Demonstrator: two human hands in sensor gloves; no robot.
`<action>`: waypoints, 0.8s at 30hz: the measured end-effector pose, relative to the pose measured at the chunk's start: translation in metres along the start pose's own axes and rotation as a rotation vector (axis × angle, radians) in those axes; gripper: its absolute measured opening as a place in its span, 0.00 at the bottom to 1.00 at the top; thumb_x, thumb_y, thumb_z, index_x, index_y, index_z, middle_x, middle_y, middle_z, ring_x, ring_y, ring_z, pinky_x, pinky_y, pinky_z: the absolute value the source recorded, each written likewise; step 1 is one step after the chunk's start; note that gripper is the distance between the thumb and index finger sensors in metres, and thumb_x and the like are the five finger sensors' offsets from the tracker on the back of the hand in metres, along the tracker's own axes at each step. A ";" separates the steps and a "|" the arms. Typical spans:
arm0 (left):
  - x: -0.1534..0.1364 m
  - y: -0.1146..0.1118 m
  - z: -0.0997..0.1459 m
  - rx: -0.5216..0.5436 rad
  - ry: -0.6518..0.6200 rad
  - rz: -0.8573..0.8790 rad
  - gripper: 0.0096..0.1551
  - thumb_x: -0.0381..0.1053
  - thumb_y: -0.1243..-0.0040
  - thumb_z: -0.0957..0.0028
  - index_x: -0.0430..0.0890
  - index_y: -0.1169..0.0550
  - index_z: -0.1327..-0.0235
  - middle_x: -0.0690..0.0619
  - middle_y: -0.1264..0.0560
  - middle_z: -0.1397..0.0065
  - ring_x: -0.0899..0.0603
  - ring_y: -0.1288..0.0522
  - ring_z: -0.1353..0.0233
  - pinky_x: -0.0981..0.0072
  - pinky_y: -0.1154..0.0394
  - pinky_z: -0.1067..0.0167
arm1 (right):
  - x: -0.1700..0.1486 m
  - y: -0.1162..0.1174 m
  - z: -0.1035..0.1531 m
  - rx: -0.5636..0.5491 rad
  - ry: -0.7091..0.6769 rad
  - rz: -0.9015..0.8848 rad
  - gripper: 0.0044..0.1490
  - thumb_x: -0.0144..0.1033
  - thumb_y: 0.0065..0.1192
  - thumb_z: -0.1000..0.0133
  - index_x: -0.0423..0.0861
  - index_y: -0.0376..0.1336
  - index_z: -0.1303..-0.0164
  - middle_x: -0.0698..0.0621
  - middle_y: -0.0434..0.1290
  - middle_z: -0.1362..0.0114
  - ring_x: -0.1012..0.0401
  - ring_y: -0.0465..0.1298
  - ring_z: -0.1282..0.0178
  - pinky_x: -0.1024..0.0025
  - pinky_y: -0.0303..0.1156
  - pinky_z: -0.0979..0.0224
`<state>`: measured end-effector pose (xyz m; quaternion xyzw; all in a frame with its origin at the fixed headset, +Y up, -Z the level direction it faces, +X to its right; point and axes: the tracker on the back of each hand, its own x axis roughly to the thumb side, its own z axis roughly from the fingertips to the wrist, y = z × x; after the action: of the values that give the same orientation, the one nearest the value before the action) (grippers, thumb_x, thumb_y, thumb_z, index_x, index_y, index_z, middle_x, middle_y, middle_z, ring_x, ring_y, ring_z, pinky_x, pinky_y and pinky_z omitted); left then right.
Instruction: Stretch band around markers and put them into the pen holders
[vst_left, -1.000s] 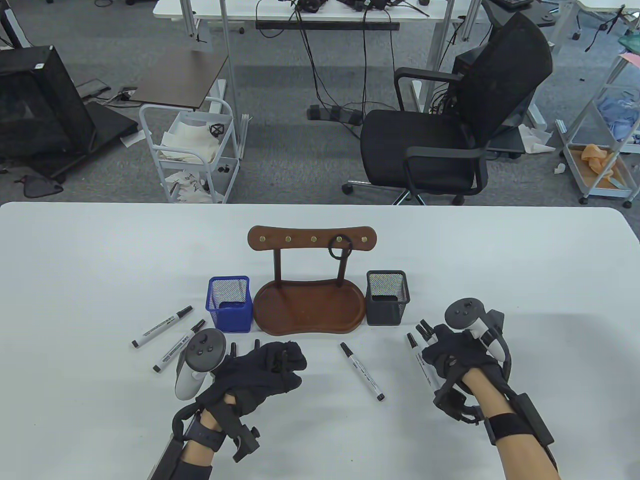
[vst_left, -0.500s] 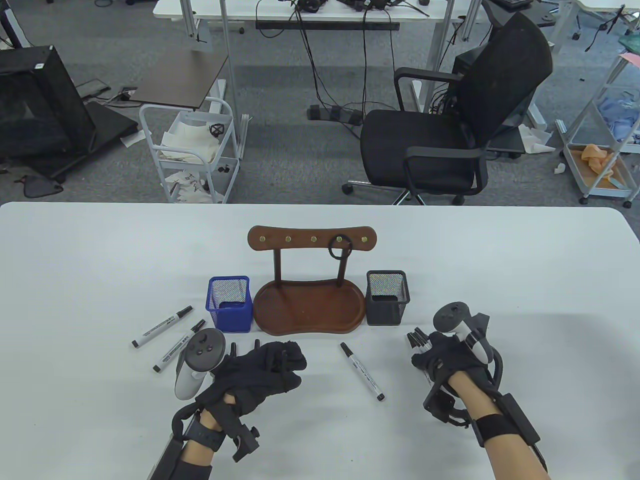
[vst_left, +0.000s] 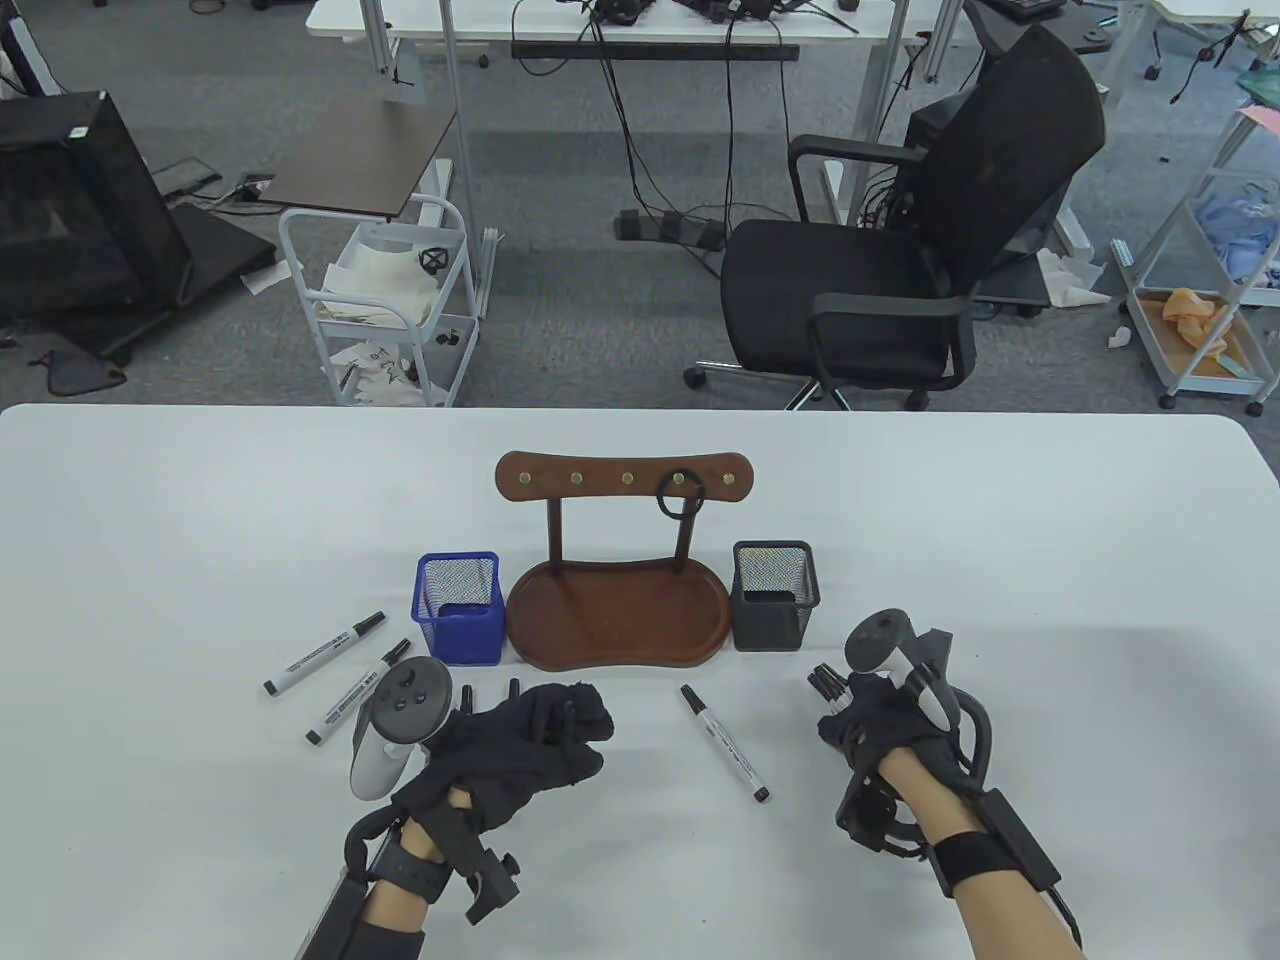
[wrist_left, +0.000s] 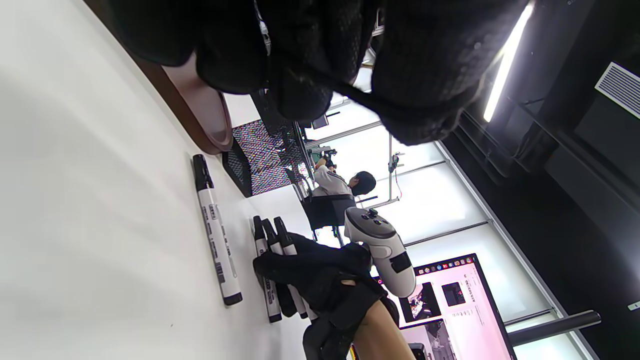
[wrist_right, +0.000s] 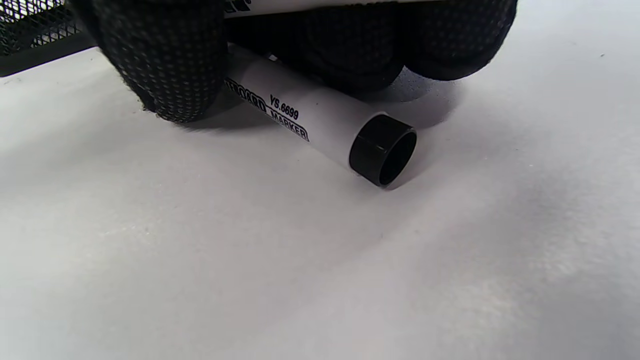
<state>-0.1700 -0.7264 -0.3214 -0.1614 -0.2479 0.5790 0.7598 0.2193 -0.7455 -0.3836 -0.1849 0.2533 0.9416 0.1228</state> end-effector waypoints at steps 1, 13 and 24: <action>0.000 0.000 0.000 0.001 0.000 0.000 0.42 0.53 0.27 0.45 0.37 0.33 0.24 0.41 0.24 0.23 0.31 0.31 0.24 0.32 0.34 0.29 | 0.000 0.000 0.000 -0.001 0.003 -0.002 0.36 0.46 0.71 0.45 0.51 0.58 0.29 0.54 0.70 0.37 0.57 0.78 0.49 0.50 0.75 0.37; 0.000 0.000 0.000 0.004 0.000 0.002 0.42 0.53 0.27 0.45 0.37 0.33 0.24 0.40 0.24 0.23 0.31 0.31 0.24 0.32 0.34 0.29 | 0.000 0.000 -0.003 0.023 -0.056 -0.009 0.31 0.43 0.68 0.42 0.48 0.59 0.32 0.52 0.68 0.36 0.56 0.76 0.48 0.48 0.72 0.34; 0.000 0.001 0.000 0.005 -0.003 0.002 0.42 0.53 0.27 0.45 0.37 0.33 0.24 0.41 0.24 0.23 0.31 0.31 0.23 0.32 0.34 0.29 | 0.002 -0.011 0.004 0.107 -0.120 -0.090 0.29 0.42 0.67 0.41 0.49 0.59 0.33 0.49 0.65 0.30 0.52 0.73 0.39 0.47 0.69 0.31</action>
<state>-0.1705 -0.7260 -0.3216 -0.1591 -0.2475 0.5805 0.7593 0.2199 -0.7339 -0.3864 -0.1324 0.2868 0.9297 0.1895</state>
